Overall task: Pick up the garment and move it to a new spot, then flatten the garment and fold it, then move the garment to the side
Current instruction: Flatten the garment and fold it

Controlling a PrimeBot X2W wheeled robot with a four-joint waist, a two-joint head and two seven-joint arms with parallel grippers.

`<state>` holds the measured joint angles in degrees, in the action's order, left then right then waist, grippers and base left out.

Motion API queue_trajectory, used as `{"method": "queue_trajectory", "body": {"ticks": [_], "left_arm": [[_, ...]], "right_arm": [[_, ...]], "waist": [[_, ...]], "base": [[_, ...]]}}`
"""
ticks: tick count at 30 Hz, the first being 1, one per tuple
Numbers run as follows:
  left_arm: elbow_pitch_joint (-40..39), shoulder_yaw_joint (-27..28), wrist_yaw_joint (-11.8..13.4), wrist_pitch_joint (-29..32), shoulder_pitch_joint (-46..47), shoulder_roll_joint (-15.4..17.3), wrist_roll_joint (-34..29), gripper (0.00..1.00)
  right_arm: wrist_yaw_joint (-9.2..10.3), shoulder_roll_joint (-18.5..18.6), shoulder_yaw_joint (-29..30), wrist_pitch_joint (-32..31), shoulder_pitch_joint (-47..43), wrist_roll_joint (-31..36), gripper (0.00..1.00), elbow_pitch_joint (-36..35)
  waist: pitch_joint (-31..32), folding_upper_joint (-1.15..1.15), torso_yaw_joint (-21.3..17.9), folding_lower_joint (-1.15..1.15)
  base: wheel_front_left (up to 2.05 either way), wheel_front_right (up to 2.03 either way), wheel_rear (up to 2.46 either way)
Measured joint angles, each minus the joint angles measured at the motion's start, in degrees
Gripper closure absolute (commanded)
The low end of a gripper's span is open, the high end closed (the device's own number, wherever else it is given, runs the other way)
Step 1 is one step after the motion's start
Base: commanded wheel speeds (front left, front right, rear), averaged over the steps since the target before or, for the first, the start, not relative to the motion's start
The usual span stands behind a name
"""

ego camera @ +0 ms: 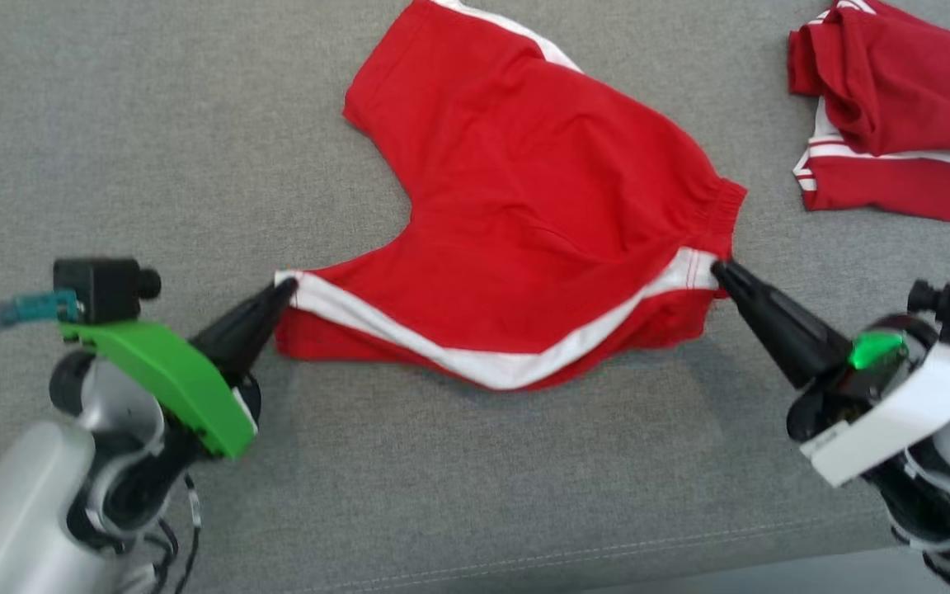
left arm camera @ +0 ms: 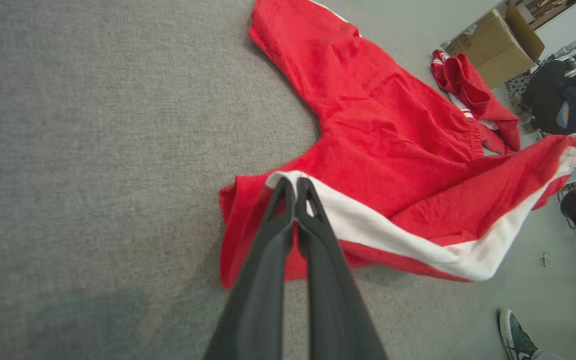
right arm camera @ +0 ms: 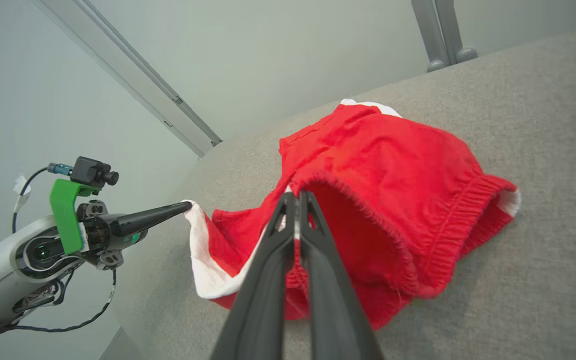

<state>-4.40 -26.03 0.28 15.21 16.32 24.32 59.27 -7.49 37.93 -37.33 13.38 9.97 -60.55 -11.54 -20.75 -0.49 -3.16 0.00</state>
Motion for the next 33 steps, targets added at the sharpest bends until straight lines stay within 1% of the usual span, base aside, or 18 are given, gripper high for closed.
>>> {"method": "queue_trajectory", "body": {"ticks": [2, 5, 7, 9, 11, 12, 14, 15, 17, 19, 21, 23, 25, 27, 29, 31, 33], "left_arm": [[0.71, 0.36, 0.75, 2.26, 5.42, 0.08, 0.01, 1.0], [3.07, 3.41, 2.57, 5.42, 15.83, -0.24, 1.57, 1.0], [4.5, 6.14, 4.15, 6.47, 23.79, -1.08, 3.04, 1.0], [5.8, 9.47, 5.1, 6.26, 32.31, -0.6, 1.59, 1.0], [8.05, 11.82, 5.06, 3.77, 41.45, 0.27, -2.4, 1.0], [8.29, 12.82, 4.94, 2.27, 45.42, -0.03, -3.65, 1.0], [8.64, 13.67, 4.74, -0.75, 51.88, -2.1, -4.26, 1.0], [8.89, 13.52, 4.41, -1.43, 53.96, -3.21, -4.55, 1.0], [9.57, 12.95, 2.76, -2.9, 55.75, -4.37, -4.61, 1.0], [11.78, 11.73, 1.29, -3.28, 55.17, -5.64, -4.22, 1.0], [14.73, 9.24, 0.16, -3.49, 51.46, -6.27, -3.99, 1.0], [17.61, 7.58, -0.38, -3.5, 44.39, -7.68, -2.58, 1.0], [20.28, 6.42, -0.9, -3.71, 36.03, -9.44, -0.78, 1.0], [22.08, 5.44, -1.27, -3.75, 28.32, -10.89, 1.4, 1.0], [23.08, 5.19, -1.36, -3.98, 22.38, -12.04, 3.2, 1.0], [24.09, 5.59, -1.96, -5.31, 18.39, -13.14, 5.09, 1.0], [24.74, 5.89, -2.54, -6.75, 15.78, -13.54, 5.54, 1.0]], "right_arm": [[0.0, -0.08, -0.18, -1.88, 5.5, -1.12, 1.0, -0.6], [0.0, -0.1, 1.1, -5.76, 16.11, -3.24, 1.0, -0.19], [0.0, -0.27, 3.42, -8.53, 24.38, -3.89, 1.0, 1.44], [0.0, -1.92, 7.58, -9.72, 33.37, -5.12, 1.0, 4.44], [0.08, -5.73, 13.05, -8.16, 41.59, -6.34, 1.0, 8.61], [0.54, -7.6, 14.63, -7.23, 45.0, -6.47, 1.0, 9.81], [1.08, -10.62, 16.93, -4.49, 50.32, -6.37, 1.0, 11.76], [1.04, -10.96, 17.44, -3.42, 52.27, -5.68, 1.0, 12.5], [0.96, -10.95, 17.5, -1.93, 54.89, -4.69, 1.0, 14.12], [0.94, -10.73, 14.68, -1.98, 54.87, -3.34, 1.0, 17.0], [0.94, -10.6, 10.27, -3.23, 51.61, -1.62, 1.0, 21.12], [0.93, -10.26, 5.13, -5.55, 44.98, -0.87, 1.0, 25.6], [0.93, -10.66, 1.44, -7.11, 36.78, -1.32, 1.0, 29.92], [0.93, -11.11, -0.87, -8.15, 29.44, -3.23, 1.0, 32.83], [0.77, -11.06, -2.25, -8.71, 24.54, -4.25, 1.0, 34.5], [0.44, -11.14, -2.5, -8.4, 21.74, -5.19, 1.0, 35.66], [0.44, -11.35, -2.31, -7.38, 20.18, -5.97, 1.0, 36.31]], "waist": [[-1.41, 0.0, -0.01, 0.0], [-3.58, 0.0, -0.06, 0.0], [-5.05, 0.0, -0.13, 0.0], [-6.55, 0.0, -0.27, 0.0], [-7.84, 0.0, -0.51, 0.01], [-8.29, 0.0, -0.66, 0.01], [-8.53, 0.0, -0.92, 0.01], [-8.37, 0.0, -0.98, 0.01], [-7.8, 0.0, -1.02, 0.0], [-7.01, 0.0, -0.89, 0.0], [-6.02, 0.0, -0.57, 0.01], [-4.82, 0.0, -0.06, 0.01], [-3.44, 0.0, 0.62, 0.01], [-2.04, 0.0, 1.3, 0.01], [-0.79, 0.0, 1.99, 0.0], [0.34, 0.0, 2.67, 0.0], [1.4, 0.0, 3.27, 0.0]], "base": [[0.0, 0.0, 0.0], [0.0, 0.0, 0.0], [0.0, 0.0, 0.0], [0.0, 0.0, 0.0], [0.0, 0.0, 0.0], [0.0, 0.0, 0.0], [0.0, 0.0, 0.0], [0.0, 0.0, 0.0], [0.0, 0.0, 0.0], [0.0, 0.0, 0.0], [0.0, 0.0, 0.0], [0.0, 0.0, 0.0], [0.0, 0.0, 0.0], [0.0, 0.0, 0.0], [0.0, 0.0, 0.0], [0.0, 0.0, 0.0], [0.0, 0.0, 0.0]]}}
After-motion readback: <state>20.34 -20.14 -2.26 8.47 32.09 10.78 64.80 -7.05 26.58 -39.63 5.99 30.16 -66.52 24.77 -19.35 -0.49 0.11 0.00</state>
